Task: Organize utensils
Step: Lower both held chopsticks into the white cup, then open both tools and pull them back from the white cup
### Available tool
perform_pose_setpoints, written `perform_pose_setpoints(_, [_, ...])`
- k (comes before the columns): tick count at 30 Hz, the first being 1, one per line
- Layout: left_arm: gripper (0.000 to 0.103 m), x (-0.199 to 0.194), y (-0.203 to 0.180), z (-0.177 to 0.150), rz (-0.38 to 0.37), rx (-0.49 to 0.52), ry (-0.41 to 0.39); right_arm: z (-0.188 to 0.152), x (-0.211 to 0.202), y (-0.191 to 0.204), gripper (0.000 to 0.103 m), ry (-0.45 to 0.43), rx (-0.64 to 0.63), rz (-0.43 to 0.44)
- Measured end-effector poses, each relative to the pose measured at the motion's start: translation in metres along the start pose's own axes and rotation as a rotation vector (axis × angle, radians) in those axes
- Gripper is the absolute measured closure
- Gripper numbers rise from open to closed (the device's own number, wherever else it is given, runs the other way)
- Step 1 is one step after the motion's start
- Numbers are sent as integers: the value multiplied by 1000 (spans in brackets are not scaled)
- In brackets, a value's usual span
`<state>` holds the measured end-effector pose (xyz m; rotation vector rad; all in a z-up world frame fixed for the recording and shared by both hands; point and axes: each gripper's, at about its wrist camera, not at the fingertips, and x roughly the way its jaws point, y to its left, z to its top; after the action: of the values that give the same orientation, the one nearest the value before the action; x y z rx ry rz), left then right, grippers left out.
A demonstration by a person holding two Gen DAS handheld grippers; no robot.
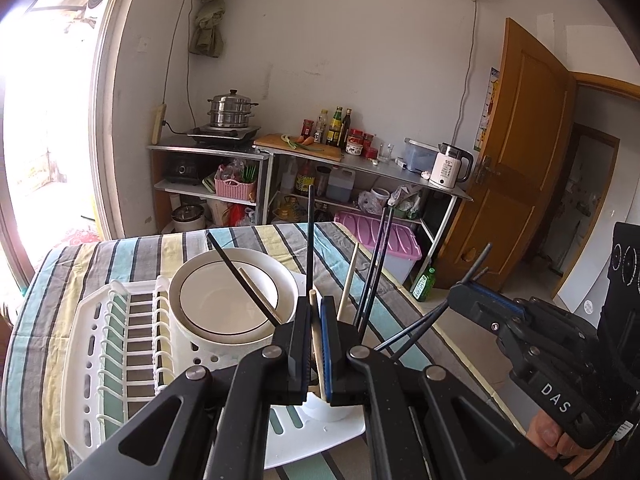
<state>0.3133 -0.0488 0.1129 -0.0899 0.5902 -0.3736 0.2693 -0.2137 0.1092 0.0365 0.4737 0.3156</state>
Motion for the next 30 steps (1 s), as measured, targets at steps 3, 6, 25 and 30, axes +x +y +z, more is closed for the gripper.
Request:
perform_pose_setpoints(3, [99,-6,-1,-3,2,9,1,0,-2,-1,98,7,7,3])
perform_pose_setpoints(6, [98,-8,-2,-5,9,11,4,-1,-4,-1,98,15,6,1])
perform_pose_setpoints(25, [88,-65,-10,-60,48,6,-33,-34,-46,5,80,-2,7,6])
perform_pose_setpoints(30, [88,-76,-14,-98,74,-5,-15,-60,-63,11,76,16,11,1])
